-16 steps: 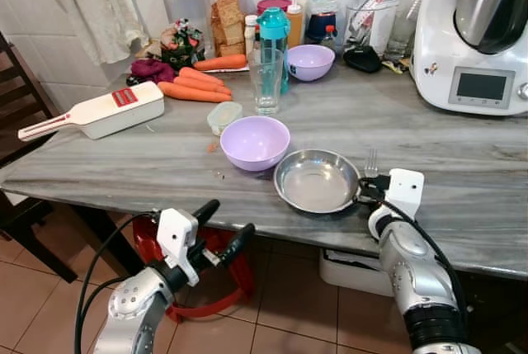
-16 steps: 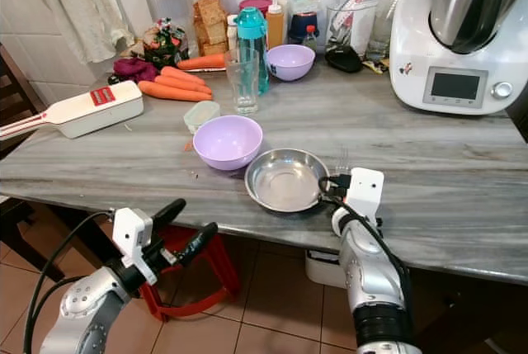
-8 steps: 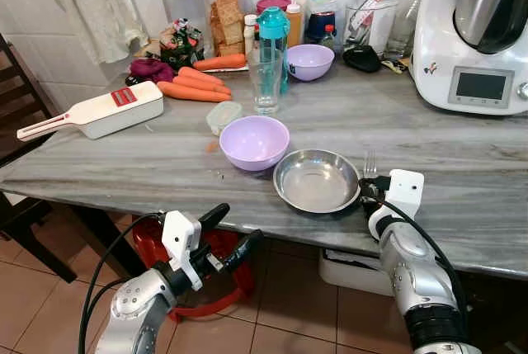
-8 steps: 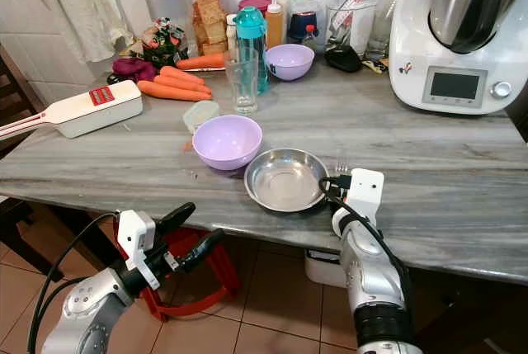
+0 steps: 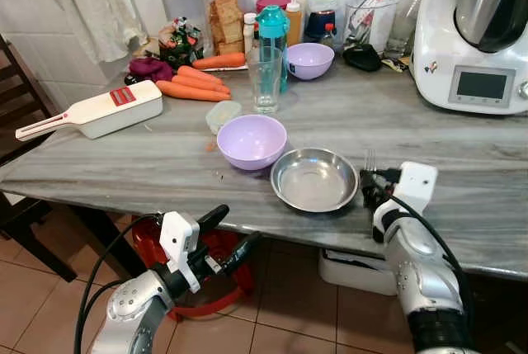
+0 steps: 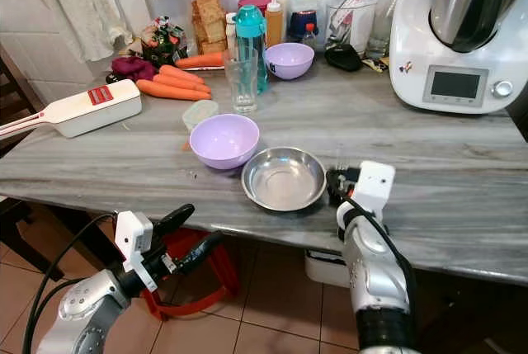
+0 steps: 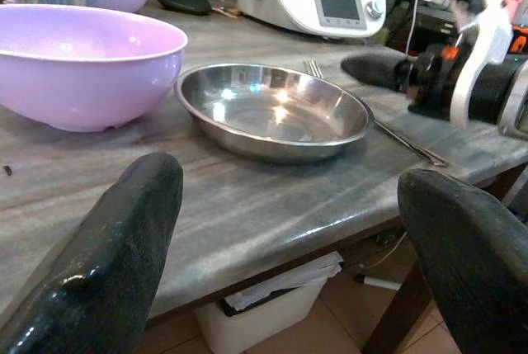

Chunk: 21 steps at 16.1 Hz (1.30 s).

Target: Setting the table

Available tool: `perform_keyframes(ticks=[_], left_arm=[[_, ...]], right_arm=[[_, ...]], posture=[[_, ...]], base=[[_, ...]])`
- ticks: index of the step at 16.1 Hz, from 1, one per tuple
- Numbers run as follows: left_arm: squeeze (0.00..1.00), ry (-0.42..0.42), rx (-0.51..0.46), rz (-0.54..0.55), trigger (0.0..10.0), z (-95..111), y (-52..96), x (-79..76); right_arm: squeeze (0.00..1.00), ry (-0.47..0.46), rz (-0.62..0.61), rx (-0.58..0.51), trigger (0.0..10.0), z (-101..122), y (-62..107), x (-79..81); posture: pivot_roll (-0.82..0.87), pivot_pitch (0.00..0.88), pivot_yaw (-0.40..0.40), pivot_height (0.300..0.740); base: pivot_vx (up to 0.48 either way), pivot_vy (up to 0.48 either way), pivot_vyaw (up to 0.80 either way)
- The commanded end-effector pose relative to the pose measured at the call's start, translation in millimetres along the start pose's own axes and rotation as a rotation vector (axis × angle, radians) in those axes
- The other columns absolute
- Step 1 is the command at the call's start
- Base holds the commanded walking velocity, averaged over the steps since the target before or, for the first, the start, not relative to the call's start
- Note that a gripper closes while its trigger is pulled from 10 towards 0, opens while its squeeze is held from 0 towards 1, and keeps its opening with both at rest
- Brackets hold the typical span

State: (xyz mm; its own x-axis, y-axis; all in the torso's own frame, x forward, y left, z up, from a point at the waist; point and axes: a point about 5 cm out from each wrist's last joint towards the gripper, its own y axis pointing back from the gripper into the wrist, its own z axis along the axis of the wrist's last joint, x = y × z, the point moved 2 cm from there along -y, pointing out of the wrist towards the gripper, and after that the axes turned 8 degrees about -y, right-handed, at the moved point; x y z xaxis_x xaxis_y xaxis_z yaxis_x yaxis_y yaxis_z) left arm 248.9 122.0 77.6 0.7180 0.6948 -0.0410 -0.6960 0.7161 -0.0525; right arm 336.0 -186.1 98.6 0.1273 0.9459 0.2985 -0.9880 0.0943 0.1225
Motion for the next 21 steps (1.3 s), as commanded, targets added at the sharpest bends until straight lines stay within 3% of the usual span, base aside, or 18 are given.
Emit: perform_keyframes(ticks=[1,6,10,12,15,16,17,19,21], left_arm=[[0.00,-0.015,0.000,-0.016,10.0,4.0,0.3,0.3],[0.00,-0.025,-0.015,0.056,10.0,8.3,-1.0,5.0],[0.00,-0.007,-0.007,0.115,10.0,6.6,-0.3,7.6],[0.00,-0.048,0.022,0.240,10.0,3.3,0.9,18.8],[0.00,-0.076,0.077,0.393,10.0,-7.4,-0.1,37.0],[0.00,-0.090,0.086,0.427,10.0,-7.8,-0.9,39.8],[0.00,-0.100,0.086,0.458,10.0,-7.3,-1.6,41.9],[0.00,-0.168,0.089,0.617,10.0,-3.6,2.4,55.6],[0.00,-0.144,0.076,0.651,10.0,-2.4,6.2,56.1]], right_arm=[[1.00,-0.008,0.016,-0.027,10.0,5.8,1.7,3.0],[1.00,0.024,0.026,-0.086,10.0,10.6,26.2,3.0],[1.00,0.025,0.096,-0.213,10.0,20.1,53.4,12.5],[1.00,0.048,0.088,-0.206,10.0,17.1,63.9,11.2],[1.00,0.042,0.107,-0.203,10.0,16.7,64.6,18.3],[0.53,0.038,0.117,-0.211,10.0,18.5,63.9,20.6],[0.00,0.048,0.117,-0.222,10.0,20.8,63.1,21.3],[0.00,0.073,0.084,-0.236,10.0,22.9,66.7,13.1],[0.00,0.085,0.054,-0.239,10.0,22.7,72.8,2.0]], posture=[[-0.01,0.000,0.068,0.740],[-0.01,0.000,0.064,0.740],[-0.01,0.000,0.063,0.740],[-0.01,0.000,0.063,0.740],[-0.02,0.000,0.066,0.740],[-0.02,0.000,0.066,0.740],[-0.02,0.000,0.065,0.740],[-0.01,0.000,0.059,0.740],[0.00,0.000,0.044,0.740]], base=[[0.000,0.000,0.00],[0.000,0.000,0.00],[0.000,0.000,0.00],[0.000,0.000,0.00],[0.000,0.000,0.00],[0.000,0.000,0.00],[0.000,0.000,0.00],[0.000,0.000,0.00],[0.000,0.000,0.00]])
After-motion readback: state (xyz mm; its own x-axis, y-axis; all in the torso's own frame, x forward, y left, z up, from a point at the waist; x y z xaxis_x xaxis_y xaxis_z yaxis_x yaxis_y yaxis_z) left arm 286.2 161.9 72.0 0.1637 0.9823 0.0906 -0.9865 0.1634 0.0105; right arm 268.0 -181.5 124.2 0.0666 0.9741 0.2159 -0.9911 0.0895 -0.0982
